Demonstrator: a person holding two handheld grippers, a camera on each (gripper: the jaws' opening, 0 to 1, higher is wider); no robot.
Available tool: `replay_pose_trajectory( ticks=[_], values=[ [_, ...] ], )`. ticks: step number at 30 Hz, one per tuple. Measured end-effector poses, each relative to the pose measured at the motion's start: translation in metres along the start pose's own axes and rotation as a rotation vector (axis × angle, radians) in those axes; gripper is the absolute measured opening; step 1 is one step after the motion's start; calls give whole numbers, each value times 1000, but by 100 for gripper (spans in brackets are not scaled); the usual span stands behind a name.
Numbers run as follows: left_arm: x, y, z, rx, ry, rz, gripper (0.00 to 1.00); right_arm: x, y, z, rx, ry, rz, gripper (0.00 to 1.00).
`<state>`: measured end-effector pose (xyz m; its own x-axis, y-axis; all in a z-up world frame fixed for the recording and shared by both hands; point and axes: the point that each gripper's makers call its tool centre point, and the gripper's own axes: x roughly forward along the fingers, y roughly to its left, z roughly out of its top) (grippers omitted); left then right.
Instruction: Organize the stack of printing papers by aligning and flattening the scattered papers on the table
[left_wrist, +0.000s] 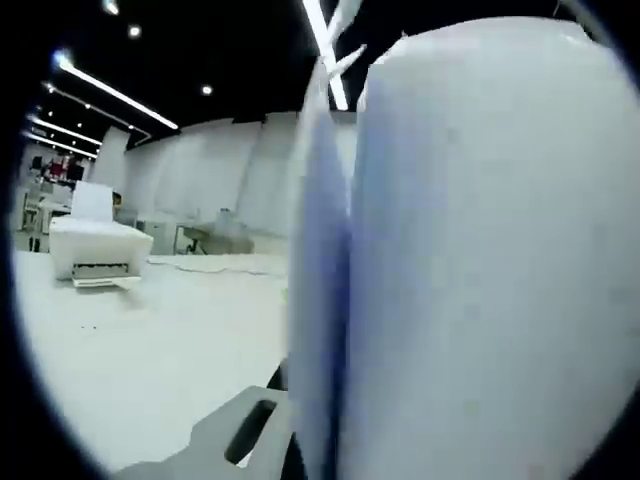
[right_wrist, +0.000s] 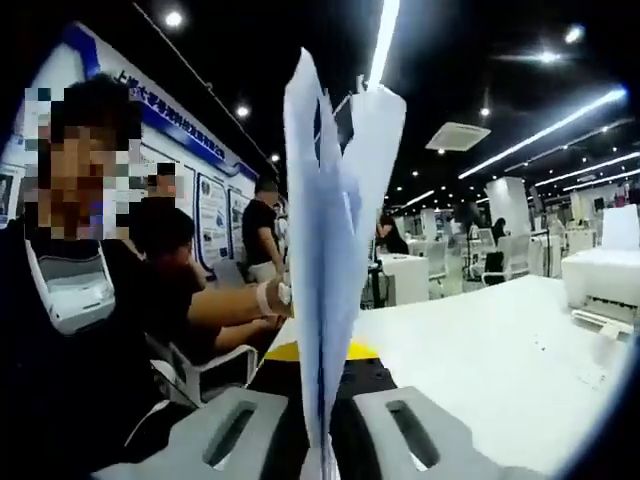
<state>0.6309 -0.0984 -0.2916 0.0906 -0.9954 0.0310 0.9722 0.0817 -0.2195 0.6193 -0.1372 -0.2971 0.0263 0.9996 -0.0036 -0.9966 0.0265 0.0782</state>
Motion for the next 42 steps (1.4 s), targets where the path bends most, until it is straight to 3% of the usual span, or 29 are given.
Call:
replay_pose_trajectory(
  ticks=[2,3,4,5,6,8,12,13,14,15,16,17,19,20,24,27,30,31,32,33,34,35,37,42],
  values=[
    [0,3,-21,-78,24,10,20,-1,-1,-14,100,3,8,11],
    [1,7,-33,-114,32,12,18,0,-4,-29,173,27,1,18],
    [2,8,-45,-105,38,3,11,-1,-11,-42,226,51,-21,11],
    [3,6,-51,-90,47,-6,7,-1,-8,-49,197,56,0,0],
    [3,7,-47,-53,21,-1,6,1,-1,-45,114,17,32,0],
    [4,3,-41,-49,18,0,6,-1,2,-41,120,21,12,0],
    [4,-1,-16,-40,-3,-19,7,-5,2,-13,60,-8,16,0],
    [4,1,-15,-31,-11,-19,11,-5,1,-10,53,-18,10,5],
    [5,2,-20,-38,-8,-19,16,-4,2,-12,60,-20,14,13],
    [6,6,-31,-80,10,4,19,-2,4,-18,120,-20,29,14],
    [6,7,-35,-83,16,6,13,-1,4,-26,153,0,34,9],
    [7,6,-38,-70,13,1,6,0,2,-33,129,6,25,0],
    [8,3,-44,-43,8,-11,6,2,-1,-46,81,19,7,0],
    [8,1,-47,-29,5,-17,6,2,0,-43,91,10,11,0],
    [9,-10,-22,-7,-18,-32,6,3,11,-17,70,-19,27,0],
    [10,-13,-8,20,-31,-29,7,4,11,-1,6,-43,22,0],
    [12,-12,-18,32,-27,-38,9,6,10,-10,-3,-47,29,1],
    [13,-9,-33,2,4,-34,11,7,7,-20,15,-45,23,8],
    [13,-1,-47,-30,33,-13,14,7,3,-40,80,13,10,9],
    [13,3,-58,-30,53,-7,11,7,3,-54,119,51,7,4],
    [13,2,-60,17,31,-21,6,9,8,-59,125,47,33,0],
    [13,-2,-57,56,0,-33,6,8,10,-56,111,18,37,0],
    [12,-2,-55,3,-8,-38,6,8,11,-51,113,14,37,0],
    [14,-6,-37,-6,-67,-55,7,5,13,-28,104,69,27,0]
  ],
)
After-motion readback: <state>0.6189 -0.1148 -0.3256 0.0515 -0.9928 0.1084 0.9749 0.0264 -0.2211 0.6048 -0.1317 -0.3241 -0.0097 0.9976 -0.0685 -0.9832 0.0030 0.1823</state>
